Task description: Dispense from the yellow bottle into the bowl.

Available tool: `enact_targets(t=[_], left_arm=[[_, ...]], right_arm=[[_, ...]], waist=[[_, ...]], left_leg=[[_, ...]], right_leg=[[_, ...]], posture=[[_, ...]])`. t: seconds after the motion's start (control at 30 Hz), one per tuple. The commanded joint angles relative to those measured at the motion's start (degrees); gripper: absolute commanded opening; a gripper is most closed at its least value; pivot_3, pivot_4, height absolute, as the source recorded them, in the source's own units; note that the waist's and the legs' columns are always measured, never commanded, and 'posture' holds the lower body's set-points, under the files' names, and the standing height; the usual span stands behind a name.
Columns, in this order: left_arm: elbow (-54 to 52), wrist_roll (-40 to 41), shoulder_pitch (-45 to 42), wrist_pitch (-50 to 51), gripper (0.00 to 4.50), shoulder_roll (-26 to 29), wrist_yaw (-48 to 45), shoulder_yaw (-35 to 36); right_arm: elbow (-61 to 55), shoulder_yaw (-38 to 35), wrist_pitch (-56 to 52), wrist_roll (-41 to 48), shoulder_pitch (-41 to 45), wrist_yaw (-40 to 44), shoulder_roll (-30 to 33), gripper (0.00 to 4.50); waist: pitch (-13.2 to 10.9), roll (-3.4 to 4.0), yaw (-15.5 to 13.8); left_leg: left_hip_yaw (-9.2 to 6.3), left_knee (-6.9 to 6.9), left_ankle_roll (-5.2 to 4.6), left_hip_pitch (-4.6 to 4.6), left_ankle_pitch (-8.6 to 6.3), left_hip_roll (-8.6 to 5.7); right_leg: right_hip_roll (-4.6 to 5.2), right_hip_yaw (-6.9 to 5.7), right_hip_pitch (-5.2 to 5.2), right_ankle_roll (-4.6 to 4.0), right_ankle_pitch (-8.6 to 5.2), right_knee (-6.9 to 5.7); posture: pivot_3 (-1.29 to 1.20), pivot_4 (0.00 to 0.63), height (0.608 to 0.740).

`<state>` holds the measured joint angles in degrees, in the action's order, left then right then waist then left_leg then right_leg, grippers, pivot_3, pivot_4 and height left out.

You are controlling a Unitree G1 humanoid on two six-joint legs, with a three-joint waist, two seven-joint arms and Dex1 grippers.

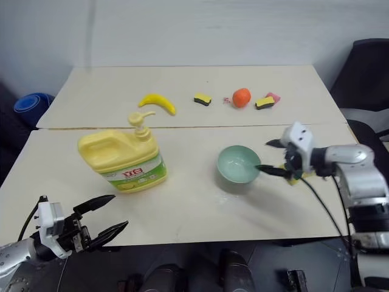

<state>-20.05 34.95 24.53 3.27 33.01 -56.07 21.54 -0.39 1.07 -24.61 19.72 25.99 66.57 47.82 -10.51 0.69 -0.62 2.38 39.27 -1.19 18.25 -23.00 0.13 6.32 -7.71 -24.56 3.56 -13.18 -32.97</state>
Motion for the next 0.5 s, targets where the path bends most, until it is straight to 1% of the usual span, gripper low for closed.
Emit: enact_targets(t=[0.03, 0.13, 0.27, 0.3, 0.4, 0.5], left_arm=[[-0.53, -0.80, 0.37, -1.96, 4.50, -0.03, -0.72, 0.59], [0.04, -1.29, 0.26, -3.26, 4.50, -0.01, -1.45, 0.58], [0.32, -1.31, -0.47, -3.91, 4.50, 0.51, -2.33, 0.70], [0.19, -1.19, -0.96, -3.75, 4.50, 0.76, -2.29, 0.84], [-0.98, -0.55, -2.68, -2.30, 4.50, 1.36, -1.30, 0.95], [-2.04, -0.27, -3.51, -1.46, 4.50, 1.68, -0.58, 0.90]], right_arm=[[-8.62, 0.75, -6.09, 2.42, -1.72, -2.80, -1.29, 4.47], [-10.68, 4.49, -6.08, -1.81, -3.08, -7.09, -3.34, 4.47], [-7.95, 7.92, -5.20, -5.87, -4.20, -10.67, -5.31, 4.47], [-6.48, 8.68, -3.61, -7.12, -4.52, -11.39, -6.00, 4.47], [-2.07, 10.69, 0.57, -9.99, -4.85, -11.44, -7.04, 3.87], [2.06, 11.56, 4.98, -12.50, -3.68, -12.43, -8.39, 2.78]], waist=[[0.00, -0.01, -0.61], [0.02, -0.03, -0.79], [0.03, -0.05, -0.71], [0.03, -0.07, -0.71], [0.04, -0.07, -0.68], [0.04, -0.07, -0.54]], left_leg=[[0.00, 0.00, -0.02, -0.01, -0.02, -0.02], [0.00, 0.00, -0.07, 0.00, -0.03, -0.13], [0.00, 0.00, -0.08, 0.03, -0.03, -0.14], [0.00, 0.00, -0.08, 0.03, -0.02, -0.14], [0.01, 0.00, -0.10, 0.02, 0.01, -0.17], [0.02, 0.00, -0.11, 0.02, 0.03, -0.18]], right_leg=[[0.02, 0.01, 0.00, 0.00, 0.00, 0.00], [0.11, 0.03, -0.01, 0.00, 0.00, 0.01], [0.11, 0.01, -0.02, 0.00, 0.00, 0.01], [0.10, 0.00, -0.02, 0.00, 0.00, 0.01], [0.09, -0.02, -0.02, 0.01, 0.01, -0.02], [0.08, -0.02, -0.01, 0.02, 0.01, -0.04]], posture=[[0.00, 0.150, 0.740], [0.00, 0.150, 0.740], [0.00, 0.150, 0.740], [0.00, 0.150, 0.740], [0.00, 0.150, 0.740], [0.00, 0.150, 0.740]])
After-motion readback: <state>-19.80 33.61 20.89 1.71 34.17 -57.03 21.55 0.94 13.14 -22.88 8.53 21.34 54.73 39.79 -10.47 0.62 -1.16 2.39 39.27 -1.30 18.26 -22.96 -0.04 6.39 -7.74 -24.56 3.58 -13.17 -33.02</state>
